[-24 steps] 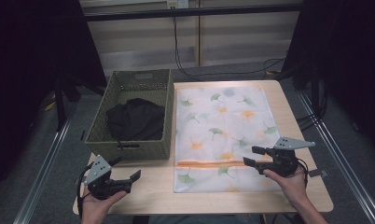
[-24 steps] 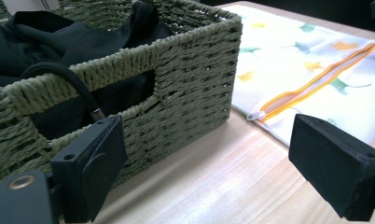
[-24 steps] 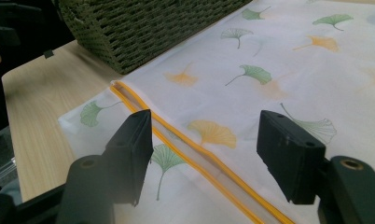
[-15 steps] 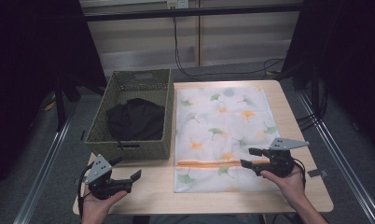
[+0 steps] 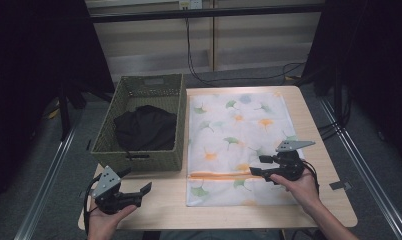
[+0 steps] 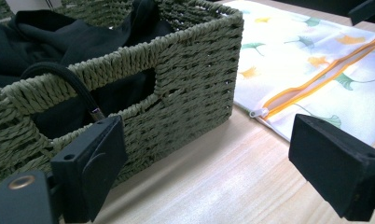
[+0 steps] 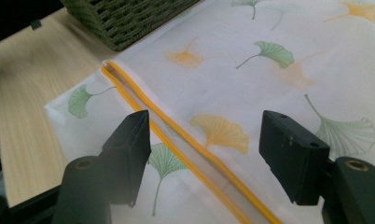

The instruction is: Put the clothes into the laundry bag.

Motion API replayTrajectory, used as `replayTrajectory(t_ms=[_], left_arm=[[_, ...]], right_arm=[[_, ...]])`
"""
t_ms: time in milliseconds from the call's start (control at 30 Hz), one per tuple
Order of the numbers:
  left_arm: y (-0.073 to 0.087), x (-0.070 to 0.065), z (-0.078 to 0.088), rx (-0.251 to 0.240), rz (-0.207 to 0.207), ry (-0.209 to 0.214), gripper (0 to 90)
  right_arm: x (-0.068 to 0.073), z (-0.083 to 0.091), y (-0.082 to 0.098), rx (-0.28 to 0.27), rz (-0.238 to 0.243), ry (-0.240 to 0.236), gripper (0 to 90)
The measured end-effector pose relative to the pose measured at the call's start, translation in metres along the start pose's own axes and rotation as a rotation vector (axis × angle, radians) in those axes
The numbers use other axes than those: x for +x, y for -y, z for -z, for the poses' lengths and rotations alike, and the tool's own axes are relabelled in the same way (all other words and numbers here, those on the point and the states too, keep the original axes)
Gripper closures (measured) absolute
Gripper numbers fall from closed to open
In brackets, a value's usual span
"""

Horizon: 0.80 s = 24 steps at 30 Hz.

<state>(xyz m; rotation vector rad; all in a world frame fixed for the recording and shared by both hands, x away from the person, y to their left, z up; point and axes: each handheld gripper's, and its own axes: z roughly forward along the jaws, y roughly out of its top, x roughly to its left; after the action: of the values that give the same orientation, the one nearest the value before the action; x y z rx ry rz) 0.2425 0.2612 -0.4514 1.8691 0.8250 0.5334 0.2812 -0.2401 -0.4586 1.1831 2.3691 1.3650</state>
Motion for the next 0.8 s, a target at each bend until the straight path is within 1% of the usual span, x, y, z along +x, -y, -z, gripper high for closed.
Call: replayTrajectory(t_ms=[33,100,133,167,200,233,300,367,400,433,500,533,567,600,633,667,700,767,800], left_arm=[[0.000,0.000,0.001,0.007,-0.008,0.003,11.0],[0.001,-0.001,0.001,-0.002,0.006,0.000,11.0],[0.001,0.000,0.002,0.003,0.000,0.000,11.0],[0.001,0.001,0.002,0.010,-0.011,0.000,11.0],[0.001,0.001,0.001,0.019,-0.012,-0.014,11.3],[0.001,0.002,0.000,0.020,-0.002,-0.008,11.6],[0.001,0.004,-0.001,0.018,0.014,-0.008,11.5],[0.001,0.004,-0.001,0.018,0.008,-0.007,11.5],[0.001,0.004,-0.001,0.015,0.005,0.001,11.5],[0.001,0.003,0.000,0.016,0.002,-0.002,11.4],[0.001,0.002,0.000,0.019,0.002,0.003,11.4],[0.001,0.002,0.000,0.019,0.002,0.003,11.2],[0.001,0.001,0.000,0.024,-0.009,0.003,11.1],[0.001,0.001,-0.001,0.018,-0.002,0.011,11.1],[0.001,0.000,-0.001,0.018,-0.003,0.011,11.1],[0.001,0.001,0.000,0.022,-0.010,0.012,11.1],[0.001,0.001,0.000,0.024,-0.010,0.009,11.1],[0.001,0.001,-0.001,0.026,-0.013,0.011,11.0],[0.001,0.000,-0.001,0.023,-0.008,0.015,10.9]], right_arm=[[0.002,-0.002,-0.003,0.013,0.013,0.000,34.0],[0.006,-0.008,-0.007,0.066,0.030,-0.003,34.0],[0.008,-0.012,-0.009,0.082,0.038,-0.014,33.5],[0.010,-0.015,-0.011,0.105,0.033,-0.024,33.0],[0.011,-0.019,-0.013,0.125,0.029,-0.023,32.0],[0.012,-0.022,-0.015,0.143,0.023,-0.022,30.9],[0.010,-0.029,-0.018,0.165,0.035,-0.005,30.1],[0.005,-0.036,-0.020,0.185,0.037,0.003,30.2],[0.002,-0.039,-0.020,0.191,0.043,0.015,30.2],[0.000,-0.041,-0.019,0.199,0.048,0.028,30.7],[-0.006,-0.044,-0.014,0.197,0.037,0.015,35.5],[-0.006,-0.044,-0.014,0.197,0.037,0.015,35.5],[-0.009,-0.045,-0.009,0.226,0.058,0.034,37.1],[-0.010,-0.045,-0.007,0.236,0.069,0.038,38.5],[-0.010,-0.044,-0.005,0.241,0.061,0.043,39.7],[-0.011,-0.044,-0.003,0.250,0.065,0.047,40.9],[-0.011,-0.044,-0.002,0.262,0.088,0.055,42.3],[-0.011,-0.046,0.001,0.290,0.100,0.072,42.9],[-0.011,-0.047,0.002,0.299,0.113,0.073,42.8]])
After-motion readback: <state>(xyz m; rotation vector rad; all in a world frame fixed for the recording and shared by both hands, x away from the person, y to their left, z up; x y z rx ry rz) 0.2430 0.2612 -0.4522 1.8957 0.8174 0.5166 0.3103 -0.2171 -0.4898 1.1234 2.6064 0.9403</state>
